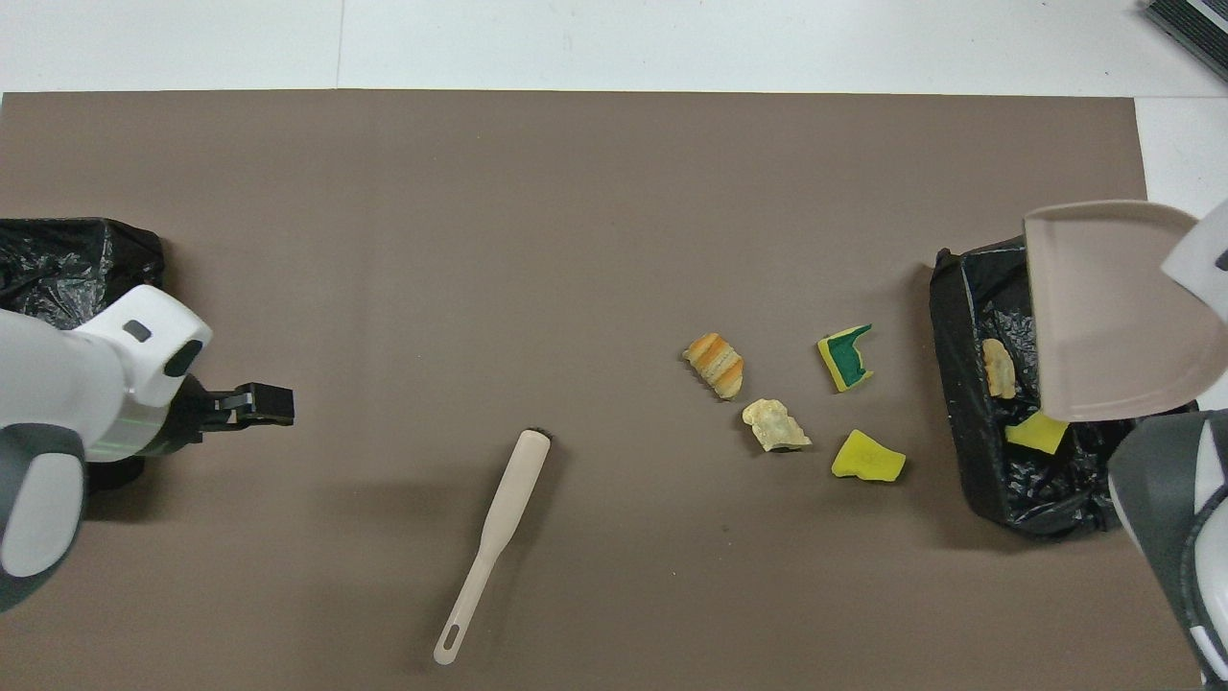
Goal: Sweep and dump trash in bin
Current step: 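Return the dustpan to the table center with the right gripper and release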
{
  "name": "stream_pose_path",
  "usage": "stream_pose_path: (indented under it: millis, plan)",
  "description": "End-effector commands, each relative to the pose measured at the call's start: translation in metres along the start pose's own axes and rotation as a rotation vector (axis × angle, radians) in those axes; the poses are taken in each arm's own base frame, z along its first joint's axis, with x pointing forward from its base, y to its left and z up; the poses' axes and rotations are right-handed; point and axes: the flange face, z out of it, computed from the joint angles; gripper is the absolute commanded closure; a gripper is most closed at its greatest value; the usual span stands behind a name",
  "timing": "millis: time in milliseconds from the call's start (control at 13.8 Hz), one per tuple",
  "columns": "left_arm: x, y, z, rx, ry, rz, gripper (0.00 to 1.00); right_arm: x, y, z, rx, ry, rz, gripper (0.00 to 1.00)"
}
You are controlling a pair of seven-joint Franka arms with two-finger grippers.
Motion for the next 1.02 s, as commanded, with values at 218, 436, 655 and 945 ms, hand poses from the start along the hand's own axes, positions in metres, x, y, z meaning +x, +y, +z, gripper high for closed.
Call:
stream_pose_path:
  millis: [218,436,655,945]
  plan:
    - [0.043,-0.033,-0.078,0.022,-0.019,0.04,0.0,0.101,0.041,-0.072,0.114,0.239,0.385,1.0]
    - [0.049,-0.03,-0.118,0.035,0.006,0.047,0.0,0.163,0.07,-0.091,0.229,0.347,0.664,1.0]
    - [0.041,-0.026,-0.137,0.03,0.033,0.056,0.0,0.218,0.1,-0.113,0.293,0.422,0.891,1.0]
    - [0.035,-0.017,-0.149,0.03,0.051,0.071,0.0,0.288,0.13,-0.135,0.417,0.481,1.179,1.0]
